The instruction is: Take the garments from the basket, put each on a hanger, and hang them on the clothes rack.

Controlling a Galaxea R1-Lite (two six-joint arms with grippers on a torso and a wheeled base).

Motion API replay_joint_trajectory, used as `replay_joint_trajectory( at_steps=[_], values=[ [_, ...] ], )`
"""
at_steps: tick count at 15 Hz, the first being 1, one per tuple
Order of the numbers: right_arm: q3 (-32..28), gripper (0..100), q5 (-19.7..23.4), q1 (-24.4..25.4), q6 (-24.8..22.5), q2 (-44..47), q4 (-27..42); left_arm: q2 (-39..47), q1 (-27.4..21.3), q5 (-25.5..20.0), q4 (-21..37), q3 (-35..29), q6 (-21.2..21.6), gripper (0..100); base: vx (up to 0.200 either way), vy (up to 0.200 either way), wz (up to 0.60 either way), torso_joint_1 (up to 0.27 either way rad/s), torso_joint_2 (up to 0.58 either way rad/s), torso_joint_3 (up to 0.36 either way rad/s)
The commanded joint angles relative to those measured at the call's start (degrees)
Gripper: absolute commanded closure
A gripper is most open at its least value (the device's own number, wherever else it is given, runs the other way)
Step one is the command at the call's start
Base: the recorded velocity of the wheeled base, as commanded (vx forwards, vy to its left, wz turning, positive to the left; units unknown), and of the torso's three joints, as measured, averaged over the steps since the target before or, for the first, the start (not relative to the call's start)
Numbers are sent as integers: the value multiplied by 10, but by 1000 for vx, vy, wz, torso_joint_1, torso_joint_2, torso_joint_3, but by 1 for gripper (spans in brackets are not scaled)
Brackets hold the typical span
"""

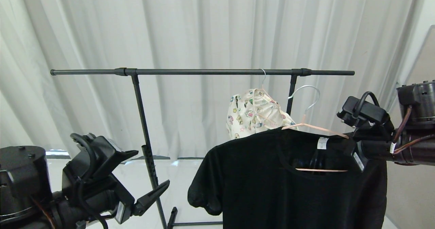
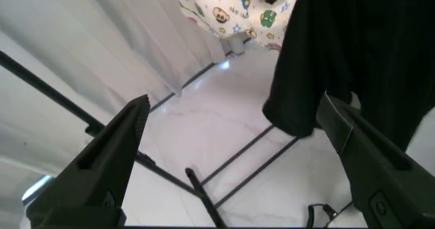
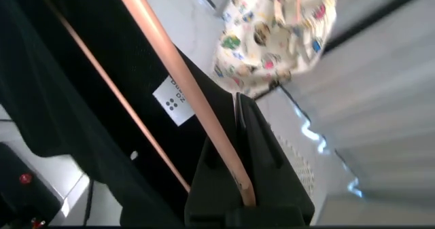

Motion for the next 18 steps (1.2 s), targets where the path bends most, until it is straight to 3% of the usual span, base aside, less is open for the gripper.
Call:
replay_joint_trajectory(
  at_steps=[1,2,3,4,6,8,9,11,14,15,18],
  values=[
    [-2,100,-48,1,11,-1,24,-17,-4,8,-1,-22,-1,0,0,0,0,0,0,0],
    [-2,100,-67,2,15,-1,41,-17,-4,24,0,-32,-7,0,0,0,0,0,0,0],
    [-2,100,-104,4,30,0,71,-12,-4,80,3,-44,-52,0,0,0,0,0,0,0],
    [-2,100,-134,7,45,4,86,-7,-5,105,11,-54,-97,0,0,0,0,0,0,0],
    [-11,100,-188,22,78,21,106,-14,-5,109,79,-81,-135,0,0,0,0,0,0,0],
    [-56,100,-222,56,168,62,125,-40,-5,109,300,-159,-155,0,0,0,0,0,0,0],
    [-81,100,-231,71,206,79,126,-41,-3,110,364,-180,-157,0,0,0,0,0,0,0],
    [-139,100,-246,92,262,113,137,-32,-4,126,375,-164,-168,0,0,0,0,0,0,0],
    [-220,100,-262,93,283,149,197,-37,-29,184,375,-143,-168,0,0,0,0,0,0,0],
    [-279,100,-273,93,299,175,245,-39,-32,200,375,-138,-168,0,0,0,0,0,0,0],
    [-380,100,-295,109,365,218,314,-46,-32,199,375,-141,-168,0,67,0,0,2,1,1]
  ],
)
